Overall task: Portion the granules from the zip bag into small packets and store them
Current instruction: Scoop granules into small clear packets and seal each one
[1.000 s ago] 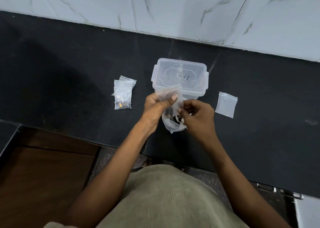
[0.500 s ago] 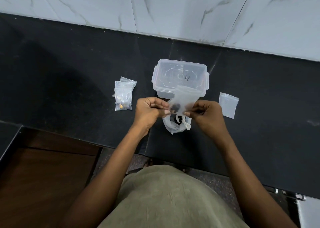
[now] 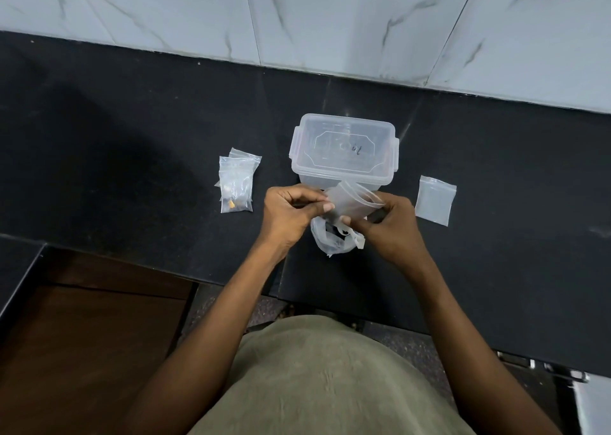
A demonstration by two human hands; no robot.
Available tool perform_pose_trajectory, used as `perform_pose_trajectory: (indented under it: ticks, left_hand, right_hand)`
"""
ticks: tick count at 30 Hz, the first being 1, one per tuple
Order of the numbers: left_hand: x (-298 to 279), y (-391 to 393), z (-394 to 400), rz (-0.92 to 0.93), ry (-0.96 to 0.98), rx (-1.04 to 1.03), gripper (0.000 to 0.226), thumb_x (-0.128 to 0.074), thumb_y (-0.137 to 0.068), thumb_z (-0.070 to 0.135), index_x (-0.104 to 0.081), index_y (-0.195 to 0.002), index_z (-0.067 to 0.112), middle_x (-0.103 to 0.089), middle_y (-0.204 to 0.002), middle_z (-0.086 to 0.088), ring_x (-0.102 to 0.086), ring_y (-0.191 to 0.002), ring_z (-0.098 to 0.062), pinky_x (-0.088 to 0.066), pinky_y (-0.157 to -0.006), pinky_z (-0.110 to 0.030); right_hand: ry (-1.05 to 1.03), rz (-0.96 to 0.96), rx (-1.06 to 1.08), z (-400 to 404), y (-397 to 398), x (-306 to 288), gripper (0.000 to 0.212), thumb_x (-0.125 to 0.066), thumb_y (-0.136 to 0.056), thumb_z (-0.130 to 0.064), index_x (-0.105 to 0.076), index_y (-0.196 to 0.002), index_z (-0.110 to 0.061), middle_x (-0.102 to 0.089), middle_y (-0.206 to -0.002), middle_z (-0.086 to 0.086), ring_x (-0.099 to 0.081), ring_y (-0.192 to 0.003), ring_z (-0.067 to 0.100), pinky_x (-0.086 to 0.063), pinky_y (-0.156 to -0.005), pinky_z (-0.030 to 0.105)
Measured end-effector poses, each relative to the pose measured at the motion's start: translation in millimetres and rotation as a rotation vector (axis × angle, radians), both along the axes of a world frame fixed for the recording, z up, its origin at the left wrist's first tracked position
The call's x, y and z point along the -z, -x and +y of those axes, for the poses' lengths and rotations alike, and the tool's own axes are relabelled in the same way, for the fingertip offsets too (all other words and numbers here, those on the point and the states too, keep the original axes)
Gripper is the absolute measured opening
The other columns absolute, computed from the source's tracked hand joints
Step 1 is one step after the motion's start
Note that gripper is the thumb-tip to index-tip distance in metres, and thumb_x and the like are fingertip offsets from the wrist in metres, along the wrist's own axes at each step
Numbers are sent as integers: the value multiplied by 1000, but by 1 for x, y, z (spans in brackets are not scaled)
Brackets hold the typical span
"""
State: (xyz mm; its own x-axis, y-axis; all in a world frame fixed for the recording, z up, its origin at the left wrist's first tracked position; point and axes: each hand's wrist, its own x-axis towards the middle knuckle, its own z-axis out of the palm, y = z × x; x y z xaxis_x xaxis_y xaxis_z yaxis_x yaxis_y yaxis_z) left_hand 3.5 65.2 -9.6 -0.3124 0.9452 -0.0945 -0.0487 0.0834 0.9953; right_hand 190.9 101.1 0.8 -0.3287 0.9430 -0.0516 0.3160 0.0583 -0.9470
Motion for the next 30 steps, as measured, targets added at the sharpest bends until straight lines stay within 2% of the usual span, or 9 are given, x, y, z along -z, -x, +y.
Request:
perform_pose_trajectory:
  ticks: [3, 6, 9, 11, 13, 17, 23, 26, 30]
  left_hand:
    - [2, 2, -2, 4, 37, 35, 24, -85, -69, -9, -75, -83, 7, -75, -86, -10, -71, -81, -19, -61, -80, -33]
    - [0, 2, -4, 19, 28, 113, 34, -86, -69, -4, -75, -96, 15, -77, -92, -5, -71, -87, -16, -61, -82, -34]
    - [-1, -2, -2, -21, -4, 73, 18, -77, -81, -7, -75, -90, 8, -77, -82, 0, -72, -77, -10, -58, -71, -23]
    - [1, -3, -1, 17, -2, 36, 16, -76, -82, -8, -75, -84, 9, -76, -78, 0, -72, -74, -12, -58, -70, -24]
    - [2, -2, -1, 42, 9, 23, 19, -77, -81, -8, -75, -81, 11, -75, -77, -2, -71, -72, -14, -58, -68, -26]
    - [1, -2, -2, 36, 16, 14, 23, -77, -80, -10, -74, -81, 13, -74, -76, 0, -69, -72, -8, -57, -66, -22]
    - [-1, -3, -2, 30, -12, 42, 8, -77, -81, -2, -75, -87, 1, -75, -85, -8, -69, -77, -11, -56, -75, -23]
    - [-1, -5, 1, 53, 8, 4, 7, -76, -82, -6, -74, -84, 1, -73, -77, -5, -67, -71, -8, -54, -69, -21]
    - [-3, -5, 2, 80, 12, 32, 17, -74, -82, -9, -75, -77, 8, -74, -70, 5, -69, -68, -6, -54, -68, -19]
  right_hand:
    - [18, 3, 25, 2, 0, 1, 17, -84, -80, -8, -81, -92, -20, -79, -84, -5, -76, -82, 20, -61, -77, 47]
    - [33, -21, 3, 2, 0, 3, 13, -84, -80, -9, -81, -89, -18, -79, -82, -2, -76, -83, 26, -60, -78, 51]
    - [21, -66, -38, 2, 0, 1, 12, -85, -79, -11, -81, -87, -18, -77, -78, -3, -74, -78, 22, -60, -72, 45]
    - [-44, -51, -34, 0, 1, -1, 16, -85, -80, -12, -78, -93, -17, -76, -80, -8, -70, -74, 10, -56, -67, 29]
    - [-103, 4, 9, -2, 3, -3, 19, -84, -82, -14, -76, -99, -15, -75, -88, -9, -69, -78, 9, -54, -69, 23]
    - [-155, 17, 99, -2, 6, -4, 8, -81, -85, -11, -77, -92, -12, -76, -87, -6, -69, -77, 13, -53, -67, 23]
    - [-167, -24, 51, 0, 9, -3, 6, -77, -87, -5, -75, -88, -11, -73, -84, -4, -67, -76, 13, -51, -69, 22]
    - [-222, -87, 10, -1, 8, 0, 8, -76, -88, -14, -71, -90, -19, -70, -86, -11, -64, -77, 13, -53, -69, 32]
    - [-336, -206, -54, -2, 9, 0, 9, -75, -87, -27, -68, -91, -23, -66, -87, -14, -61, -80, 9, -53, -70, 35]
